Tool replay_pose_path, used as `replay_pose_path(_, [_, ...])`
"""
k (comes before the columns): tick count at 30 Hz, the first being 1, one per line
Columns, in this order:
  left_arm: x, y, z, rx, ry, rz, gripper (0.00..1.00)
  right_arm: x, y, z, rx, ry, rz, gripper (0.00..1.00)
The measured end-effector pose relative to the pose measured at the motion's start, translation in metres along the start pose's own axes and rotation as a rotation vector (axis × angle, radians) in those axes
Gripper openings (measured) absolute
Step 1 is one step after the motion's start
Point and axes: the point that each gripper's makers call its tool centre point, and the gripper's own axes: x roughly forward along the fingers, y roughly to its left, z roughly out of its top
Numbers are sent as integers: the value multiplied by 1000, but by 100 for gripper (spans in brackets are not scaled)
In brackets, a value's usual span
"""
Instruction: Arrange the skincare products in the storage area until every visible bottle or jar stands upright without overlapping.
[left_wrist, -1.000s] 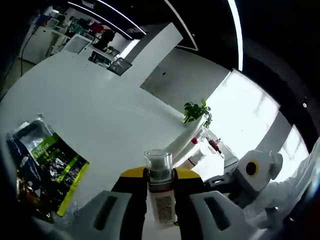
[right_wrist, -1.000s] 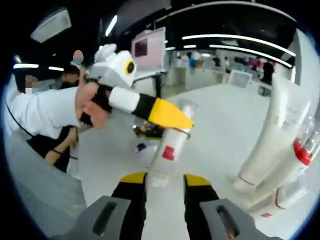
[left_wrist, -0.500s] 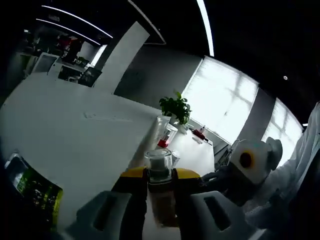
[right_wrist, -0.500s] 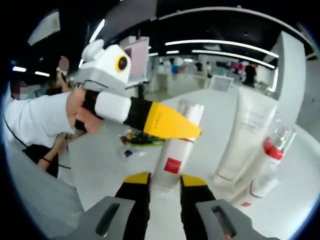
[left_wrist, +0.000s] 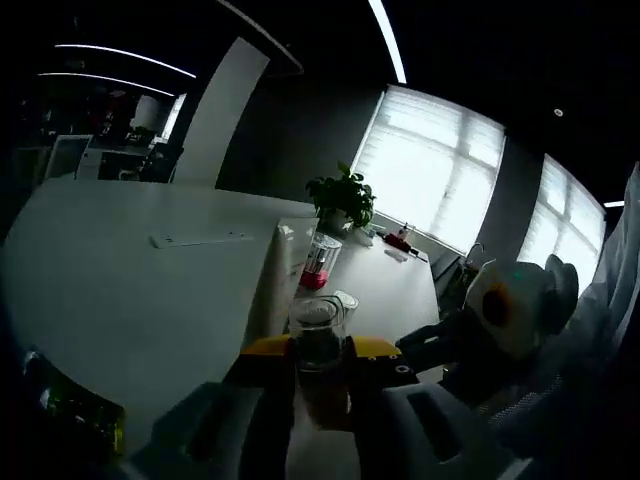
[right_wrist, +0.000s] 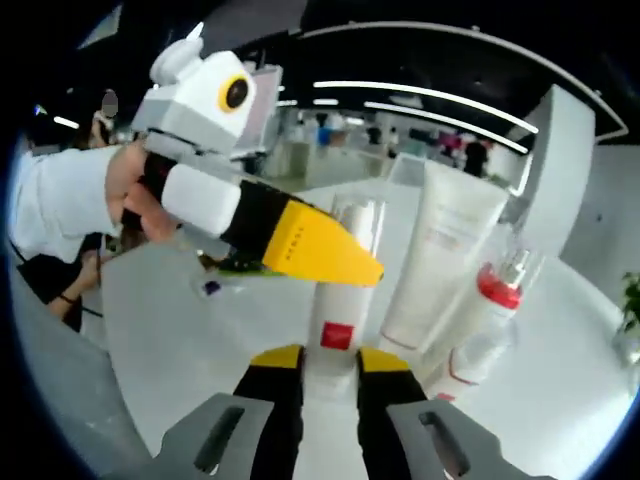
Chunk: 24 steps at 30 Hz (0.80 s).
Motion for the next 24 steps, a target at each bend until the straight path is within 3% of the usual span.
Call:
replay_pose_path(7, [4,3,1,24,5,12,16,2,-11,-2,15,-22,-39,11])
replay_pose_path(19, [5,3,-10,68,61,17,16,9,-11,-15,-6,7,-51,11])
replay_pose_path(24, [3,4,-3,88,40,23,16,10,-13,-20,-10,19,-57,11])
